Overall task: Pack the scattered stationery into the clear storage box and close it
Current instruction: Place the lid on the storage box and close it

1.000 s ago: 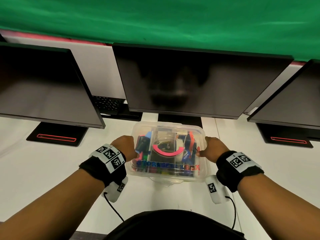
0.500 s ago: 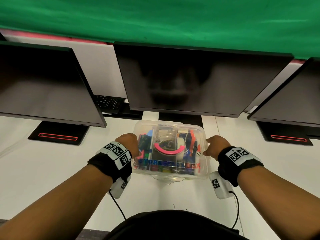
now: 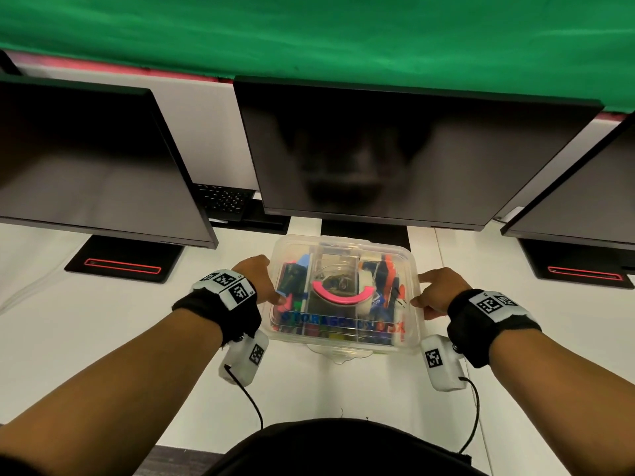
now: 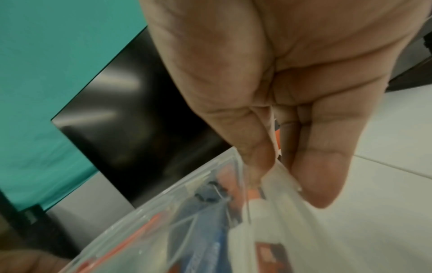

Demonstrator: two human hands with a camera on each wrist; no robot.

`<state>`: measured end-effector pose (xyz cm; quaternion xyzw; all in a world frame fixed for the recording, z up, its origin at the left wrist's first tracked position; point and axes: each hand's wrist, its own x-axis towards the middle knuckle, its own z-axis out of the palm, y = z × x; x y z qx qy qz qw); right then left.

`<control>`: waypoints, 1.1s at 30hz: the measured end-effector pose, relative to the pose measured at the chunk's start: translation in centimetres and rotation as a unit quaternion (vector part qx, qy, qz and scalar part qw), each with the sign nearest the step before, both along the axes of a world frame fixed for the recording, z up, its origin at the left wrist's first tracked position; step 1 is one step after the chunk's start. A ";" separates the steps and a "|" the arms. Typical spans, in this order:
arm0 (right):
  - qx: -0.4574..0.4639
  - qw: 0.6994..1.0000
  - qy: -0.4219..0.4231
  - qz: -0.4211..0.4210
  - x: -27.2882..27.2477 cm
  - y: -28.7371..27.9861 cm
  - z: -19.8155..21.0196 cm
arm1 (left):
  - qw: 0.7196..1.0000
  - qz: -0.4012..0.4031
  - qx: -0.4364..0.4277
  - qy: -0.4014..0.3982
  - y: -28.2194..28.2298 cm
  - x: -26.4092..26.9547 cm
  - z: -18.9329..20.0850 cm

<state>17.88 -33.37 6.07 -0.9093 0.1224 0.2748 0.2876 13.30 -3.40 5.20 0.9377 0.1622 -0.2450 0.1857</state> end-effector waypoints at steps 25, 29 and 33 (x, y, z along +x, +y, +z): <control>-0.151 0.903 -0.157 0.370 -6.0 3.9 -3.6 | 0.926 -0.346 0.138 0.059 -8.2 9.7 0.7; -0.146 0.905 -0.156 0.367 -6.1 4.1 -3.1 | 0.925 -0.344 0.145 0.068 -8.4 9.6 0.6; -0.154 0.902 -0.154 0.373 -6.4 4.3 -3.0 | 0.924 -0.341 0.167 0.052 -8.8 9.2 0.5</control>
